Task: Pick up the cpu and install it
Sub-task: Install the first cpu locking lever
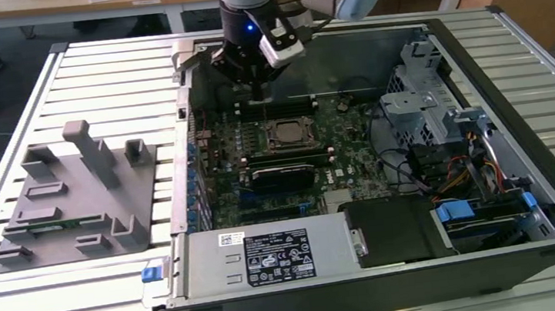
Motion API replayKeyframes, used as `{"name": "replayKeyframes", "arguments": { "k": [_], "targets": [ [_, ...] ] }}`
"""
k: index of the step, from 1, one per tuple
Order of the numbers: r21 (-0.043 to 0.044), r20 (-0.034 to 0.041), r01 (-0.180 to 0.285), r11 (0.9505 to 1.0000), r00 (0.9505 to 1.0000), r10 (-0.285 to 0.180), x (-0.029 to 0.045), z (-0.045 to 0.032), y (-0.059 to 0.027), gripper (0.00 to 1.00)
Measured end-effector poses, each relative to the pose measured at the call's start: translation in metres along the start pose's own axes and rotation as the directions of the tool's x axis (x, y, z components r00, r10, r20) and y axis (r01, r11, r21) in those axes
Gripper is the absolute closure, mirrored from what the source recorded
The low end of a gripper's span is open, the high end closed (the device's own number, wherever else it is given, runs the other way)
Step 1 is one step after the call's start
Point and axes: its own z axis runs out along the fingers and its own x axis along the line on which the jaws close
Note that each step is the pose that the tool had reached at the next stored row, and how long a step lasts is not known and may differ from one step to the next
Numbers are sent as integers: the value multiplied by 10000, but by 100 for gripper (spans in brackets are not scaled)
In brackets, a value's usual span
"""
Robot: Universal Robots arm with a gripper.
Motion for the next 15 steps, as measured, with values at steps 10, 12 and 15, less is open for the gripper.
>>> {"name": "replayKeyframes", "arguments": {
  "k": [10,12,15],
  "targets": [
    [-58,174,4,10000,9998,-3,-106,23,-9,89],
    [-253,166,-1,9997,9999,5,-107,32,-35,89],
    [-463,157,-5,9989,9999,13,-108,51,-54,89]
  ]
}}
